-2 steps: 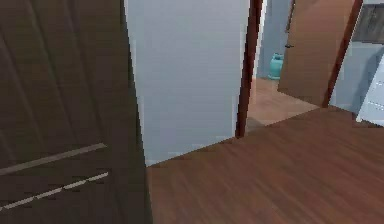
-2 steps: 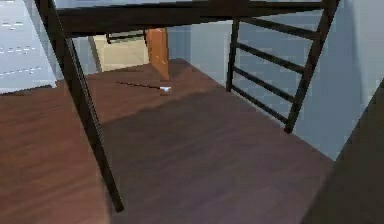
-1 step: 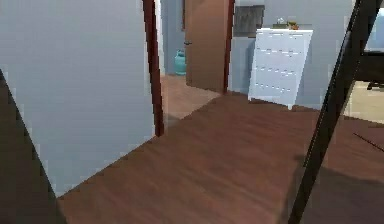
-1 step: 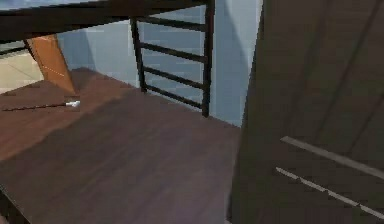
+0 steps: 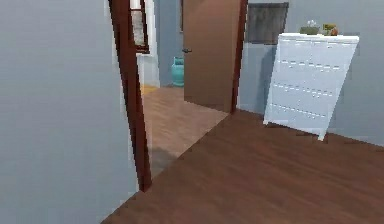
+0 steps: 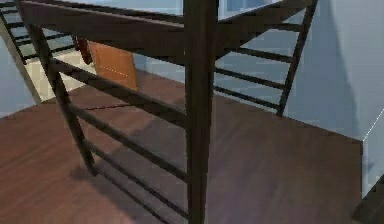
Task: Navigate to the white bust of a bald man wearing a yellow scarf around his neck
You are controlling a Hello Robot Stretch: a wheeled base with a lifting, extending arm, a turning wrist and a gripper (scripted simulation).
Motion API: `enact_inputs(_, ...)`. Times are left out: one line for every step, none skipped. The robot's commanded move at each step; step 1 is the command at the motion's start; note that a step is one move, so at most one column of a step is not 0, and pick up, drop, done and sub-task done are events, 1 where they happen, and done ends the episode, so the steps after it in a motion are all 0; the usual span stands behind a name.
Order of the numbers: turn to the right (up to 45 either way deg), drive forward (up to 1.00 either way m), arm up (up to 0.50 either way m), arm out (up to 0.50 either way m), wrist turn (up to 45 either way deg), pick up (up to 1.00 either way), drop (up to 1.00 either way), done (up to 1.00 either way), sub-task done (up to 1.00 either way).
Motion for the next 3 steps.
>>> enact_inputs(3.0, 0.0, 0.0, 0.0, 0.0, 0.0, 0.0, 0.0, 0.0)
enact_inputs(6.0, 0.0, 0.0, 0.0, 0.0, 0.0, 0.0, 0.0, 0.0)
enact_inputs(0.0, 1.0, 0.0, 0.0, 0.0, 0.0, 0.0, 0.0, 0.0)
